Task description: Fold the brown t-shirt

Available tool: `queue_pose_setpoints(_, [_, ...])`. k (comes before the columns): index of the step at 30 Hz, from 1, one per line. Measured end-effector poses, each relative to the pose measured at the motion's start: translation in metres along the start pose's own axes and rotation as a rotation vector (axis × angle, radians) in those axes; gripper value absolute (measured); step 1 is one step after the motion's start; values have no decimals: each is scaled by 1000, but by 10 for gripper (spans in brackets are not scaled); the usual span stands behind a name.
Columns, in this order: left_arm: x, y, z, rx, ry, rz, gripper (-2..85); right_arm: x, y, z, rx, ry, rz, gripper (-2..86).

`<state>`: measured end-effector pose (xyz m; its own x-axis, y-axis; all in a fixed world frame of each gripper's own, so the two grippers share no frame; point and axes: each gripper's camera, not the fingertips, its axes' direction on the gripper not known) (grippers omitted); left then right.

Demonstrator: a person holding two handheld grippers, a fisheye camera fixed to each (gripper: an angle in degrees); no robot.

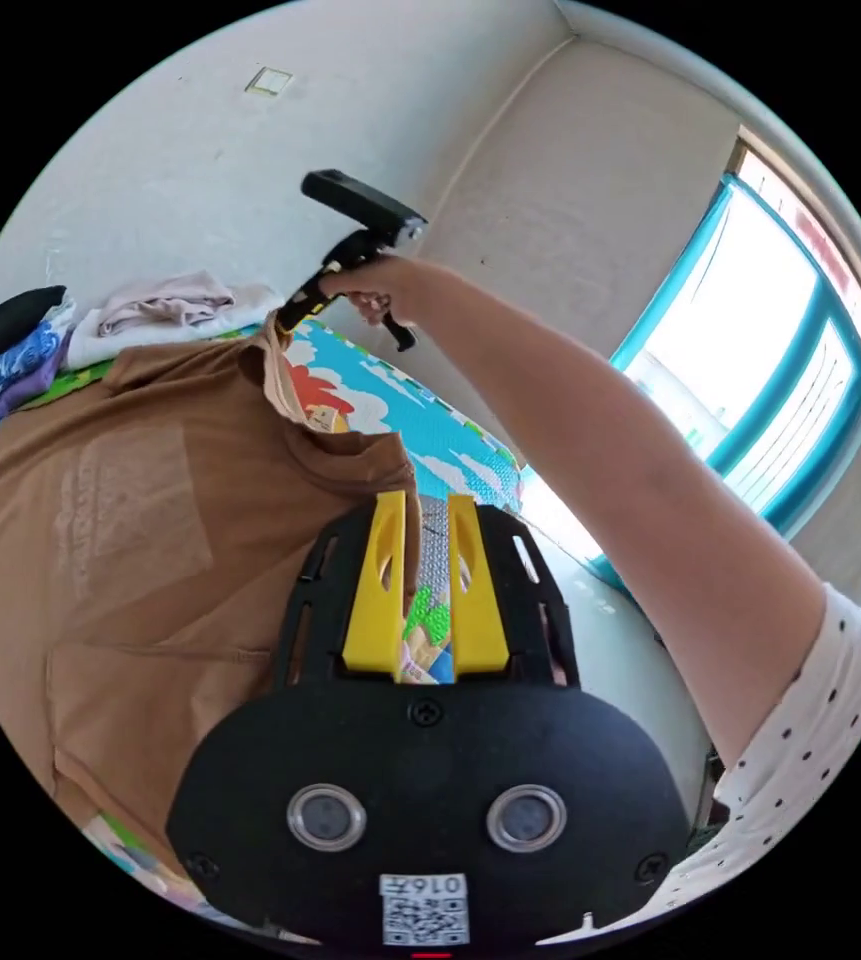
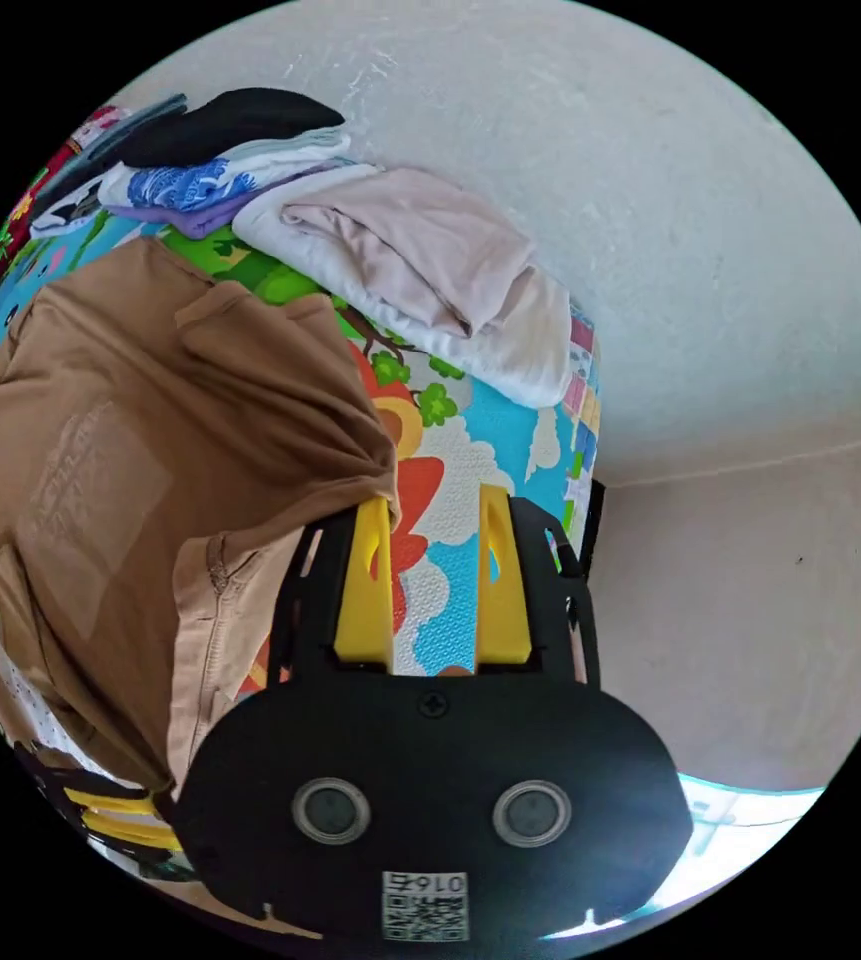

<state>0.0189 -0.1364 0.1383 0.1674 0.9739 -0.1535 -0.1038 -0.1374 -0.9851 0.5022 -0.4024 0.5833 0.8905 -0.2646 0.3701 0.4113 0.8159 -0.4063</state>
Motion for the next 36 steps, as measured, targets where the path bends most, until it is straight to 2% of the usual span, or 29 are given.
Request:
queue_pose_setpoints(3, [-28,9,-19,46,132,-116,38,17,42,-3,8,-115,86,81])
queue_pose_setpoints(5, [-61,16,-26,69,468,-248,18,26,64,3,-24,-268,102,70])
queue_pose_setpoints(7, [-79,25,-36,87,660,-258,0,45,89,21,-158,-412,149,61])
queue_pose_setpoints(8, [-90,33,-52,106,675,-227,-3,51,96,25,-190,-406,164,59])
queue_pose_setpoints(9, [-96,39,-62,121,646,-211,-4,63,112,28,-217,-372,217,50])
queue_pose_setpoints(11, [-130,66,-121,229,373,-158,0,82,139,16,-148,-314,305,43])
queue_pose_setpoints(12, [-139,74,-138,255,279,-148,3,89,157,0,-52,-295,345,41])
queue_pose_setpoints(13, [-160,91,-170,290,82,-156,17,87,176,-20,76,-302,343,42])
queue_pose_setpoints(14, [-181,108,-198,286,-103,-191,40,83,185,-30,141,-314,323,45])
queue_pose_setpoints(15, [-193,117,-211,269,-193,-222,47,70,204,-49,263,-347,271,51])
queue_pose_setpoints(17, [-237,154,-255,150,-478,-371,67,38,229,-72,409,-398,162,69])
queue_pose_setpoints(19, [-261,183,-281,107,-607,-514,74,-16,255,-89,500,-437,21,93])
queue_pose_setpoints(21, [-275,210,-300,131,-656,-599,77,-64,267,-89,492,-454,-87,114])
queue_pose_setpoints(24, [-292,237,-300,88,-588,-633,80,-135,269,-68,335,-487,-236,158])
queue_pose_setpoints(26, [-298,246,-286,-10,-599,-624,70,-161,272,-56,264,-517,-265,164])
queue_pose_setpoints(27, [-296,248,-284,0,-625,-607,64,-171,277,-52,251,-520,-264,162])
queue_pose_setpoints(29, [-291,252,-276,2,-684,-579,38,-175,292,-54,308,-475,-235,149])
queue_pose_setpoints(33, [-279,254,-259,-29,-712,-440,-3,-176,320,-49,406,-379,-218,53])
queue_pose_setpoints(36, [-271,256,-253,-104,-697,-392,-8,-171,333,-55,416,-417,-226,24])
